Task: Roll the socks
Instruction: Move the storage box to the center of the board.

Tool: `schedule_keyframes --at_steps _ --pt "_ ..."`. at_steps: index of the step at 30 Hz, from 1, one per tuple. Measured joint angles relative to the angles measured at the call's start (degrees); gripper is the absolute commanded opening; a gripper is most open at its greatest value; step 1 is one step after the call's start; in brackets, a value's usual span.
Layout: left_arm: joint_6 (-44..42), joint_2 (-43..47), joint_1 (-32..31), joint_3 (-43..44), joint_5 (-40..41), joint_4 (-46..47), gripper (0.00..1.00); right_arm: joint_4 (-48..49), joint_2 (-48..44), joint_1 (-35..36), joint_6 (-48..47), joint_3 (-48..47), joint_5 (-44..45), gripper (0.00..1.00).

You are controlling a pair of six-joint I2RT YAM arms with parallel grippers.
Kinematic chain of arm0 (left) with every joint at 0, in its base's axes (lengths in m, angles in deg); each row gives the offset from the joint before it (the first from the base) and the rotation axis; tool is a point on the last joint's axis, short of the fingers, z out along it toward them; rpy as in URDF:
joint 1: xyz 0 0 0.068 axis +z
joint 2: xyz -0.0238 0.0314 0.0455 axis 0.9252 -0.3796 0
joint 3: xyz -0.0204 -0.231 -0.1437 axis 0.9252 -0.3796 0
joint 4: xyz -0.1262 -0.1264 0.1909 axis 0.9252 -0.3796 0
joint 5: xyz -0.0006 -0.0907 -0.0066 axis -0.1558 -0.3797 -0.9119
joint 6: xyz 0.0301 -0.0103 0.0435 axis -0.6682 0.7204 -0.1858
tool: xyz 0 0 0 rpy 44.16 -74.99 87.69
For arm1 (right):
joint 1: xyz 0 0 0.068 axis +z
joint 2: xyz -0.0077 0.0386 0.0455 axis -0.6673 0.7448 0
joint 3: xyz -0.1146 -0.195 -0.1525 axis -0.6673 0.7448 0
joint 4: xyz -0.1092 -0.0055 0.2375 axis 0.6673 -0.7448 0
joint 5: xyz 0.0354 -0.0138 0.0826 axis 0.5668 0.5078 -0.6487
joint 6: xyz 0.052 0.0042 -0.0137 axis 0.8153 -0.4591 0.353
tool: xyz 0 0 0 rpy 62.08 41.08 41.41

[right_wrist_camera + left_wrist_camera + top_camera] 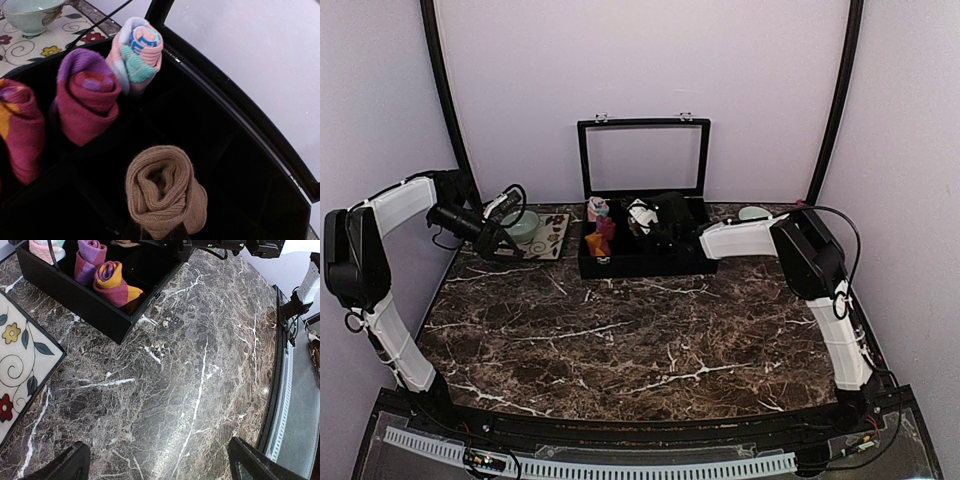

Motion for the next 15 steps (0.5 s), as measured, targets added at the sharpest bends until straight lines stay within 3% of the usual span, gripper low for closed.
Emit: schedule_keyframes --at_steps 15 --pt "-0.09 2.05 0.00 0.04 -0.85 -0.96 0.99 -0.48 -9.14 4.22 10.01 12.72 -0.04 0.00"
